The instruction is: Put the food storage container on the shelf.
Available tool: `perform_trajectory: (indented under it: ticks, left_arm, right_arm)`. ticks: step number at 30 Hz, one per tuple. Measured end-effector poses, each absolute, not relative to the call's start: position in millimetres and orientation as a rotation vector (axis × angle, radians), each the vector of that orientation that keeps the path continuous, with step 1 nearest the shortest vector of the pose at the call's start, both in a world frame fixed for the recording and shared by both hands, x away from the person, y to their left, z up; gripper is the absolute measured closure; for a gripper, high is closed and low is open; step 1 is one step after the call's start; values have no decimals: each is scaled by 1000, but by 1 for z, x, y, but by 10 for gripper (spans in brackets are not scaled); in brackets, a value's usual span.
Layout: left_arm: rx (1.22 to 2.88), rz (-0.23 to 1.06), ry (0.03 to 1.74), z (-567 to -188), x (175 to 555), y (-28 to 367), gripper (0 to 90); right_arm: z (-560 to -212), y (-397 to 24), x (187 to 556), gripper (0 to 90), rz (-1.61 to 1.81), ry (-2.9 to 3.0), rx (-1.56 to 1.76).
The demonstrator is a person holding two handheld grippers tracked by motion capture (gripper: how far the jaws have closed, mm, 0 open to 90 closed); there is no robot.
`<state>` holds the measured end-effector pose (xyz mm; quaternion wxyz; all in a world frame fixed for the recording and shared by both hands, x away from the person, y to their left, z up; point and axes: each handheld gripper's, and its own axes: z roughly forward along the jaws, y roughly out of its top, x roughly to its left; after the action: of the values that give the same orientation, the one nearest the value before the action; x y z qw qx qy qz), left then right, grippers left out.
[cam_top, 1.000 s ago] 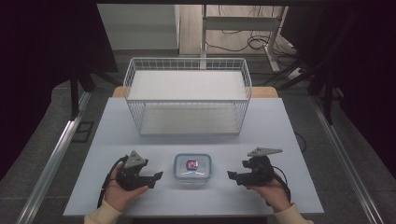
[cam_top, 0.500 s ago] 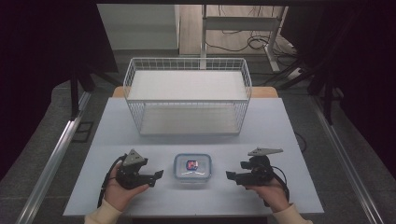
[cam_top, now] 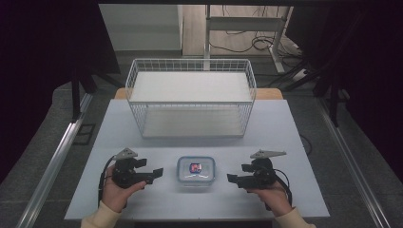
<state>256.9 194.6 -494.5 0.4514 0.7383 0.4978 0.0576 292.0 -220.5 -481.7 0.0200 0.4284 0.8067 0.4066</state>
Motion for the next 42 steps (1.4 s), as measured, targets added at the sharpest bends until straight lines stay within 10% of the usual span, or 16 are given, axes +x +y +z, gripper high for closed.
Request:
perform_trajectory:
  ticks: [42]
  left_arm:
    - [1706, -416, 1244, -531, 307, 145, 253]
  right_arm:
    - [-510, -158, 326, 231, 1385, 2631, 1601]
